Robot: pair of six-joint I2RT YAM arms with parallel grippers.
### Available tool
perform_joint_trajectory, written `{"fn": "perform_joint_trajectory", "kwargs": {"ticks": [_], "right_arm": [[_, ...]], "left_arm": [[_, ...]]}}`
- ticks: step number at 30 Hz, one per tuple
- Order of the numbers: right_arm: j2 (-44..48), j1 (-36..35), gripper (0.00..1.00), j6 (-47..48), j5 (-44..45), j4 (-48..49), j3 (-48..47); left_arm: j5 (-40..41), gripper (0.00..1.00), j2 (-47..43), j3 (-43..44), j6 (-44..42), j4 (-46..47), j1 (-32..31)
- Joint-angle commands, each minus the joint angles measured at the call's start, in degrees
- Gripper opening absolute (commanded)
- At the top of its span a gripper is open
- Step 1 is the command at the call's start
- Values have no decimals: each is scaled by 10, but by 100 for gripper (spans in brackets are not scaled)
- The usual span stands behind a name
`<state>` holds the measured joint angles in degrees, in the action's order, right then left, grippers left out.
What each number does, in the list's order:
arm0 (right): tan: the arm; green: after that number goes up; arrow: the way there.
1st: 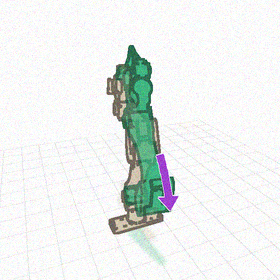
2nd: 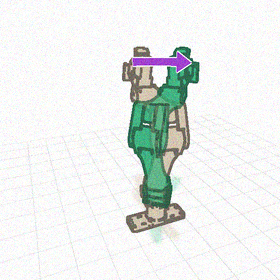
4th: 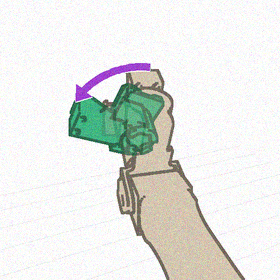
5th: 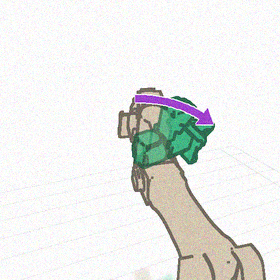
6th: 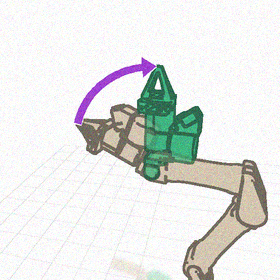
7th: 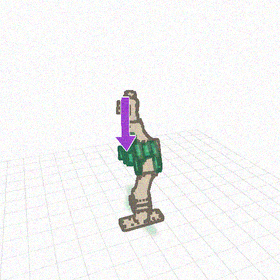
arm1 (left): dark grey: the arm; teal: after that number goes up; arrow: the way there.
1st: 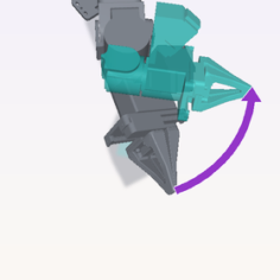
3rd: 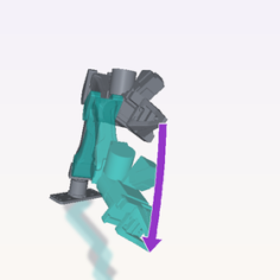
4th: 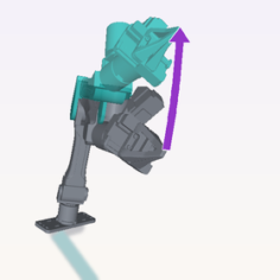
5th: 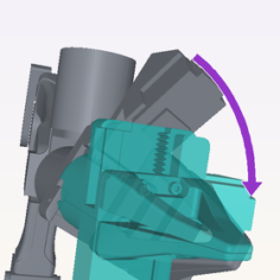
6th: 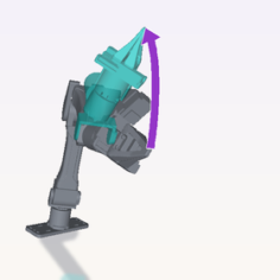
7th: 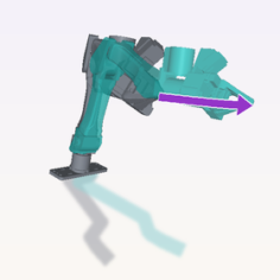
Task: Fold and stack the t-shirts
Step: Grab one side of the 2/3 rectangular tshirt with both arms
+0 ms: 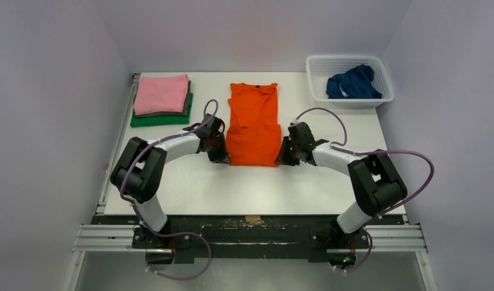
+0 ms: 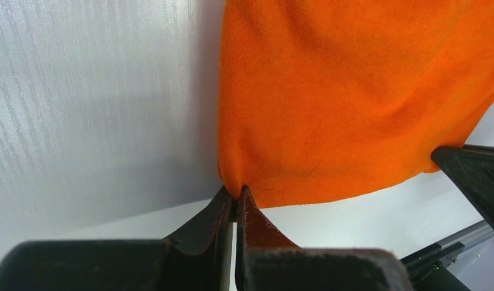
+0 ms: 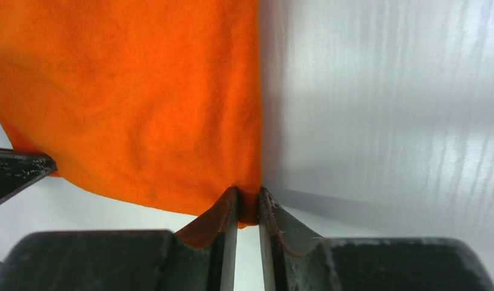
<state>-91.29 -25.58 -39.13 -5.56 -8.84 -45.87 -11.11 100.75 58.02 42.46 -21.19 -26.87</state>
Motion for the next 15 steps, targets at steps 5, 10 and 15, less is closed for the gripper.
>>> {"fn": "perform_joint_trajectory", "kwargs": {"ticks": [5, 10, 15], "right_arm": [[10, -26, 0, -10, -55, 0, 23], [95, -51, 0, -1, -67, -79, 64], [229, -57, 0, 9, -120, -168, 118]], "left_arm": [[6, 0, -67, -77, 7, 32, -15], [16, 0, -184, -166, 13, 19, -42], [61, 0, -361, -236, 52, -70, -119]]}}
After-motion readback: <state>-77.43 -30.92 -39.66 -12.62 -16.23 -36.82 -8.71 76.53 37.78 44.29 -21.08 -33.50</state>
